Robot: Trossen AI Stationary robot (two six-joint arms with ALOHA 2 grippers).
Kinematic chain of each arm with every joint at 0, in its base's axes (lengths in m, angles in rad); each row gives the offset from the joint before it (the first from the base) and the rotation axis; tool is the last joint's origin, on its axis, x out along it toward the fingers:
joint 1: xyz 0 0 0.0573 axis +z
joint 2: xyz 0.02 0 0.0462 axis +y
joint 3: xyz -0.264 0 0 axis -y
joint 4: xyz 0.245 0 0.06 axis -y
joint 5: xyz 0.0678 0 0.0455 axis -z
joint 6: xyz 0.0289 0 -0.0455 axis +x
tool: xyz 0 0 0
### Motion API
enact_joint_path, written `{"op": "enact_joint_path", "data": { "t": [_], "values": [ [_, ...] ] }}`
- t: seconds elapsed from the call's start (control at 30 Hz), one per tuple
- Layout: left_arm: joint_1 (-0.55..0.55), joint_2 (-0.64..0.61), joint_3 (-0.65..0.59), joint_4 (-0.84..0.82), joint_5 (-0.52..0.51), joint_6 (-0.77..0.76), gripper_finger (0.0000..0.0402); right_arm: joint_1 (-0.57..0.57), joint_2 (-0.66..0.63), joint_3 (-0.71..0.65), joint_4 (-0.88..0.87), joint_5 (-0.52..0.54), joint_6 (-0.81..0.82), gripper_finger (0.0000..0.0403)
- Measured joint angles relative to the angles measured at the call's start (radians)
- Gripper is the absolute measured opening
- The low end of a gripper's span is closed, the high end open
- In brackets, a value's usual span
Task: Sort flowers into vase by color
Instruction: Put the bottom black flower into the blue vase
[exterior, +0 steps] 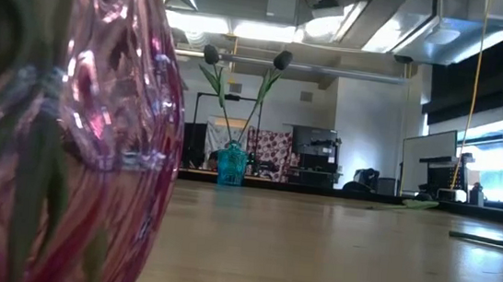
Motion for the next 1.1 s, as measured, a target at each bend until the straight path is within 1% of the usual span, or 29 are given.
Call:
{"op": "enact_joint_path", "data": {
  "t": [0.1, 0.17, 0.23, 0.3, 0.37, 0.43, 0.53, 0.63, 0.7, 0.73, 0.83, 0.93, 1.0, 1.1],
  "values": [
    [0.0, 0.0, 0.0, 0.0, 0.0, 0.001, 0.0174, -0.001, 0.0, 0.031, -0.057, -0.084, -0.064, 0.0241],
    [0.0, 0.0, 0.0, 0.0, 0.0, -0.002, 0.0174, 0.0, -0.001, 0.048, -0.071, -0.096, -0.063, 0.0241],
    [0.0, 0.0, 0.0, 0.0, 0.0, -0.007, 0.0174, 0.001, -0.001, 0.043, -0.016, -0.1, -0.053, 0.0241],
    [0.0, 0.0, 0.0, 0.0, 0.0, -0.007, 0.0174, 0.001, -0.001, 0.019, 0.057, -0.129, -0.075, 0.0241],
    [0.0, 0.0, 0.0, 0.0, 0.0, -0.008, 0.0174, 0.0, -0.001, -0.021, 0.105, -0.116, -0.108, 0.0241],
    [0.0, 0.0, 0.0, 0.0, 0.0, -0.022, 0.0174, -0.006, -0.001, -0.069, 0.215, -0.115, -0.124, 0.0241],
    [0.0, 0.0, 0.0, -0.002, 0.0, -0.049, 0.0174, -0.021, 0.003, -0.131, 0.367, -0.229, -0.105, 0.0241],
    [0.0, 0.0, 0.0, -0.018, 0.0, -0.068, 0.0174, 0.003, 0.039, -0.178, 0.497, -0.32, -0.077, 0.0241],
    [0.0, 0.002, 0.0, -0.017, 0.0, -0.069, 0.0174, 0.017, 0.069, -0.188, 0.509, -0.382, -0.076, 0.0241],
    [0.0, 0.002, 0.0, -0.016, 0.0, -0.069, 0.0174, 0.022, 0.086, -0.188, 0.488, -0.401, -0.08, 0.0241],
    [0.0, 0.002, 0.0, -0.006, 0.0, -0.068, 0.0174, 0.033, 0.136, -0.194, 0.419, -0.404, -0.108, 0.0241],
    [0.0, 0.002, 0.0, -0.006, 0.0, -0.066, 0.0174, 0.033, 0.172, -0.191, 0.492, -0.41, -0.13, 0.0241],
    [0.0, 0.002, 0.0, -0.006, 0.0, -0.062, 0.0174, 0.033, 0.2, -0.189, 0.576, -0.433, -0.152, 0.0241],
    [0.0, 0.002, 0.0, -0.006, 0.0, -0.051, 0.0174, 0.032, 0.227, -0.187, 0.603, -0.457, -0.17, 0.024]
  ]
}}
